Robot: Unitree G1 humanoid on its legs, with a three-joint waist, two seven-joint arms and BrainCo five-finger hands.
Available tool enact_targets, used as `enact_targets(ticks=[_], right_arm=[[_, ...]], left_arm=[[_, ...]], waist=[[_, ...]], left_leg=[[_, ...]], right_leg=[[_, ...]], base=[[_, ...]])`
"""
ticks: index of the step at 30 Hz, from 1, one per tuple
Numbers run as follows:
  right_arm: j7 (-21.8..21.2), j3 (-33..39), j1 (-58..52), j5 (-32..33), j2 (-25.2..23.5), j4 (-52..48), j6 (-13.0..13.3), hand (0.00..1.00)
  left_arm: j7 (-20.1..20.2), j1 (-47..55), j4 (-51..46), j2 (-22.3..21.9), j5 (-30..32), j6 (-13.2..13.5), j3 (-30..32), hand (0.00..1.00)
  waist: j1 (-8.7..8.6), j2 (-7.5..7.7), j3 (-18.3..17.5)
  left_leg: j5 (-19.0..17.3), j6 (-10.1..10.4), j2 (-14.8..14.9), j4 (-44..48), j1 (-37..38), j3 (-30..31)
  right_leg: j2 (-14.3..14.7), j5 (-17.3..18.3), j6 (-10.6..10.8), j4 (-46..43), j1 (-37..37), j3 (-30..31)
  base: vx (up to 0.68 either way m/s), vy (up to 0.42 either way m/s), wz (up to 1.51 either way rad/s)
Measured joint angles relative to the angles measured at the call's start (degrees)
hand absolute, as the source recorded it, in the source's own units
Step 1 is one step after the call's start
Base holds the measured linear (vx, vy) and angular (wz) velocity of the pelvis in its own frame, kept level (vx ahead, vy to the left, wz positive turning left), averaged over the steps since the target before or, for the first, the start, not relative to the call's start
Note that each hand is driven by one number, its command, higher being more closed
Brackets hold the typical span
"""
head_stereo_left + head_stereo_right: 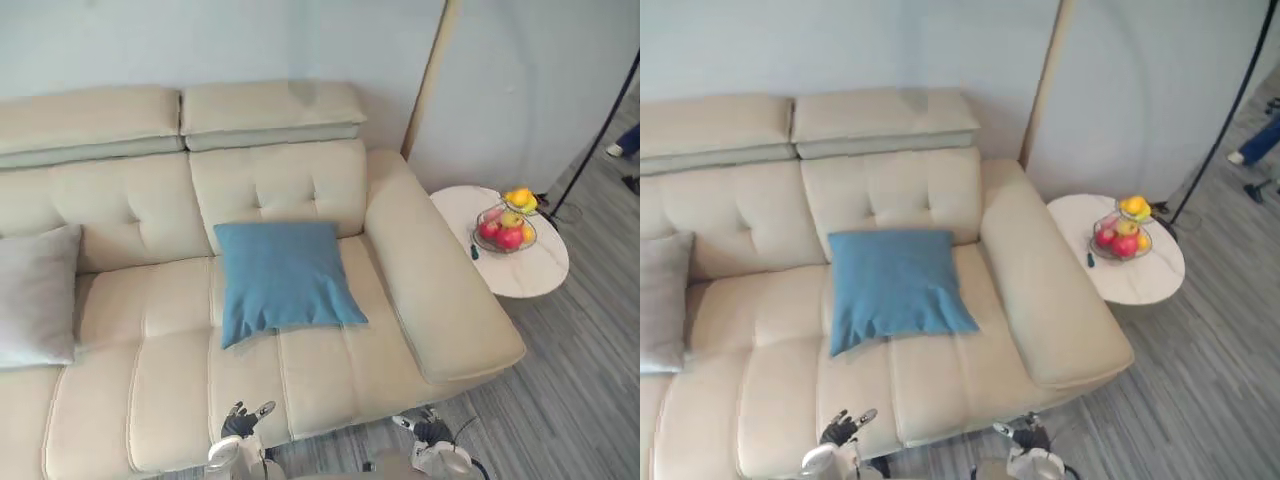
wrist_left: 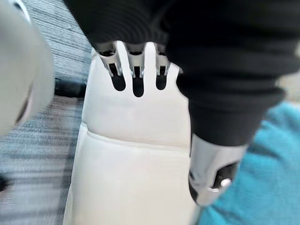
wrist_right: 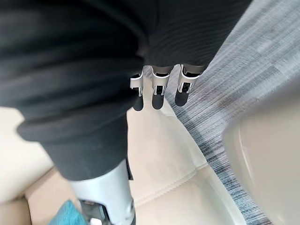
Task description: Pick up cushions and gather them together orderly.
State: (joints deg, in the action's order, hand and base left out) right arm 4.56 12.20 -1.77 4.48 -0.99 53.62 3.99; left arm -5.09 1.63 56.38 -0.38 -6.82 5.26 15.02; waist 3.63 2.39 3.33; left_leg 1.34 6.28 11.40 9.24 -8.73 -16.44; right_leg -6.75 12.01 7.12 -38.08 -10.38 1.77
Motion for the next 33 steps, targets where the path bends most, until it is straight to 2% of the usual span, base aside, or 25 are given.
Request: enact_targets(ticks=[1, 2, 3, 5, 6, 7, 8, 9, 10, 13, 14, 15, 16, 17, 18, 19, 20, 22, 27, 31, 32, 33], right_arm=[[0.1, 0.0, 1.0, 0.0, 0.0, -0.1, 0.0, 0.00], [0.4, 0.2, 1.3, 0.0, 0.4, -0.4, 0.1, 0.00], [0.6, 0.2, 1.7, 0.0, 0.9, -0.3, 0.1, 0.00], [0.9, -0.2, 1.7, 0.0, 1.1, -0.3, 0.1, 0.00], [1.1, -0.2, 1.8, 0.1, 1.1, -0.3, 0.1, 0.00], [1.2, -0.2, 1.9, 0.1, 1.4, -0.2, 0.1, 0.00], [1.2, 0.4, 1.7, 0.1, 1.2, 0.7, 0.0, 0.00], [1.3, 0.7, 1.9, 0.1, 1.2, 1.6, -0.1, 0.00], [1.6, 1.1, 1.4, 0.1, 1.0, 2.3, -0.1, 0.00], [1.6, 1.3, 0.1, 0.0, 1.0, 2.5, -0.4, 0.00], [1.6, 1.9, -0.3, 0.0, 0.8, 2.6, -0.6, 0.00], [1.6, 3.7, -0.2, 0.0, 0.5, 3.5, -0.7, 0.00], [1.5, 4.5, -0.3, 0.0, -0.1, 3.8, -1.1, 0.00], [1.3, 5.8, -0.9, 0.0, -1.3, 4.0, -1.4, 0.00], [1.3, 6.4, -1.5, 0.0, -1.8, 4.1, -1.6, 0.00], [1.2, 7.6, -1.9, 0.0, -1.8, 4.2, -1.8, 0.00], [1.2, 8.4, -2.0, 0.0, -1.7, 4.7, -1.8, 0.00], [1.2, 10.2, -1.6, 0.0, -0.9, 6.0, -1.9, 0.00], [1.1, 12.2, -1.7, 0.0, -0.5, 6.6, -2.0, 0.00], [1.0, 12.5, -0.8, 0.0, 0.3, 8.6, -2.1, 0.00], [1.0, 13.1, 0.7, 0.0, 1.6, 11.3, -2.4, 0.00], [1.0, 13.1, 0.7, 0.0, 1.6, 11.3, -2.4, 0.00]], left_arm=[[0.0, 0.1, -0.1, -0.5, 0.0, 0.0, 0.7, 0.00], [-0.3, 0.1, 0.0, -1.4, 0.0, -0.1, 1.0, 0.00], [-0.5, 0.3, 0.0, -2.3, -0.3, 0.0, 0.0, 0.00], [-0.9, 0.2, 0.2, -2.5, -0.7, 0.1, -0.9, 0.00], [-0.9, -0.1, 0.4, -2.6, -0.8, 0.1, -0.9, 0.00], [-0.9, -0.2, 0.5, -2.7, -0.8, 0.1, -1.3, 0.00], [-0.9, -0.8, 0.2, -2.6, -0.6, 0.1, -1.4, 0.00], [-0.9, -1.4, 0.1, -2.6, -0.6, 0.1, -1.4, 0.00], [-0.9, -1.3, 0.1, -2.4, -0.6, 0.1, -1.3, 0.00], [-0.8, -1.3, 0.3, -2.9, -0.5, 0.0, -1.4, 0.00], [-0.7, -1.2, 0.6, -3.0, -0.3, -0.2, -1.4, 0.00], [-0.4, -1.1, 0.4, -2.8, 0.1, -0.8, -1.5, 0.00], [-0.5, -1.0, 0.5, -2.2, 0.1, -0.8, -1.5, 0.00], [-0.5, -0.7, 0.6, -0.9, 0.1, -0.9, -1.5, 0.00], [-0.5, -0.1, 0.7, 0.1, 0.1, -1.1, -2.0, 0.00], [-0.5, 0.1, 0.7, 0.6, 0.2, -1.2, -2.8, 0.00], [-0.5, 0.2, 0.7, 0.7, 0.3, -1.2, -3.3, 0.00], [-0.6, 0.2, 1.9, 1.0, 0.6, -1.3, -3.7, 0.00], [-0.8, 1.3, 3.4, 1.9, 1.3, -1.8, -3.6, 0.00], [-0.8, 1.0, 4.9, 2.1, 2.4, -1.8, -3.5, 0.00], [-0.8, 1.2, 7.7, 4.3, 3.3, -1.9, -3.0, 0.00], [-0.8, 1.2, 7.7, 4.3, 3.3, -1.9, -3.0, 0.00]], waist=[[0.67, -0.92, 0.2], [1.09, -2.66, 0.4], [1.53, -3.90, 0.6], [1.83, -4.22, 0.5], [1.60, -4.78, 0.5], [1.41, -4.29, 0.7], [1.19, -3.48, 1.4], [1.29, -3.20, 1.7], [1.36, -2.33, 2.0], [0.64, -2.00, 1.8], [0.10, -2.43, 1.5], [-0.30, -2.51, 1.6], [-0.30, -2.01, 1.3], [-0.38, -0.14, 0.2], [-0.47, 0.87, -0.5], [-0.64, 1.09, -0.6], [-0.74, 1.08, -0.6], [-0.83, 0.12, -0.9], [-0.93, -0.68, -1.5], [-0.93, -0.86, -1.5], [-1.60, 0.06, 0.0], [-1.60, 0.06, 0.0]], left_leg=[[0.4, -0.5, 1.0, -0.3, -0.7, 0.3], [0.9, -1.2, 2.1, -0.5, -1.4, 1.3], [2.9, -0.7, 3.4, -1.3, -1.7, 1.4], [5.9, -0.3, 3.7, -3.3, -2.3, 1.6], [7.9, 1.3, 3.6, -4.9, -2.3, 2.7], [10.3, 2.6, 3.3, -7.3, -2.1, 3.5], [8.5, 2.4, 2.4, -5.8, -2.2, 4.8], [5.1, 1.9, 1.9, -2.4, -2.4, 5.3], [-0.5, 1.8, 0.6, 4.4, -2.4, 6.1], [-11.0, 0.3, -0.8, 16.3, -1.2, 6.1], [-14.2, 0.1, -0.8, 17.3, -0.1, 6.1], [-16.6, 0.0, -1.6, 14.2, 1.0, 5.6], [-16.2, 0.0, -2.6, 12.3, 1.2, 4.9], [-14.4, -0.7, -4.6, 8.5, 2.4, 4.6], [-13.0, -1.4, -6.1, 5.1, 3.9, 4.6], [-11.7, -2.1, -7.4, 2.5, 4.3, 4.7], [-11.1, -2.4, -8.3, 1.5, 4.9, 5.0], [-9.4, -3.6, -9.8, -0.9, 5.2, 5.5], [-6.1, -3.4, -10.7, -6.7, 9.2, 6.9], [-4.5, -3.6, -10.5, -8.7, 10.1, 7.9], [-4.2, -3.7, -10.9, -11.2, 13.0, 9.3], [-4.2, -3.7, -10.9, -11.2, 13.0, 9.3]], right_leg=[[1.2, 0.0, 0.0, 2.5, 0.5, -0.3], [3.1, 0.2, -0.3, 7.6, 2.8, -0.2], [4.5, 0.4, -0.6, 11.6, 4.0, -0.8], [4.8, 0.9, -1.6, 14.9, 4.6, -1.9], [4.8, 1.8, -3.1, 16.2, 4.5, -3.4], [4.3, 2.1, -4.5, 17.5, 4.4, -4.6], [2.7, 2.5, -5.7, 18.7, 4.4, -6.7], [2.2, 2.0, -5.9, 18.6, 4.3, -7.2], [0.7, 1.3, -5.6, 18.7, 4.5, -7.6], [-0.9, -2.1, -3.7, 22.0, 4.4, -6.7], [-0.9, -3.1, -3.0, 23.2, 4.4, -6.5], [-1.0, -3.9, -1.7, 23.7, 4.3, -5.7], [-1.6, -4.4, -1.8, 24.5, 4.2, -5.2], [-2.6, -5.2, -1.7, 26.1, 4.4, -4.5], [-3.1, -6.0, -1.8, 27.5, 4.8, -4.4], [-2.9, -6.7, -2.2, 28.7, 6.0, -4.4], [-2.7, -7.0, -2.5, 29.3, 6.6, -4.3], [-2.9, -8.1, -2.0, 31.3, 7.7, -3.7], [-2.4, -8.0, -2.1, 31.6, 9.5, -3.5], [-1.8, -7.7, -2.2, 32.6, 10.3, -4.2], [-1.7, -5.9, -2.4, 33.8, 12.5, -3.8], [-1.7, -5.9, -2.4, 33.8, 12.5, -3.8]], base=[[-0.16, -0.233, 0.01], [-0.15, -0.172, -0.15], [-0.15, -0.170, -0.15], [-0.20, -0.161, -0.14], [-0.28, -0.177, 0.06], [-0.29, -0.126, 0.19], [-0.23, -0.063, 0.14], [-0.20, 0.023, 0.06], [-0.17, 0.061, -0.07], [-0.22, 0.172, -0.08], [-0.22, 0.322, -0.02], [-0.16, 0.275, -0.06], [-0.15, 0.312, -0.15], [-0.06, 0.179, -0.16], [-0.08, 0.218, 0.01], [-0.05, 0.149, 0.15], [-0.02, 0.141, 0.21], [0.03, 0.085, 0.16], [0.06, 0.000, 0.13], [0.09, -0.052, 0.10], [0.00, 0.000, 0.00], [0.00, 0.000, 0.00]])
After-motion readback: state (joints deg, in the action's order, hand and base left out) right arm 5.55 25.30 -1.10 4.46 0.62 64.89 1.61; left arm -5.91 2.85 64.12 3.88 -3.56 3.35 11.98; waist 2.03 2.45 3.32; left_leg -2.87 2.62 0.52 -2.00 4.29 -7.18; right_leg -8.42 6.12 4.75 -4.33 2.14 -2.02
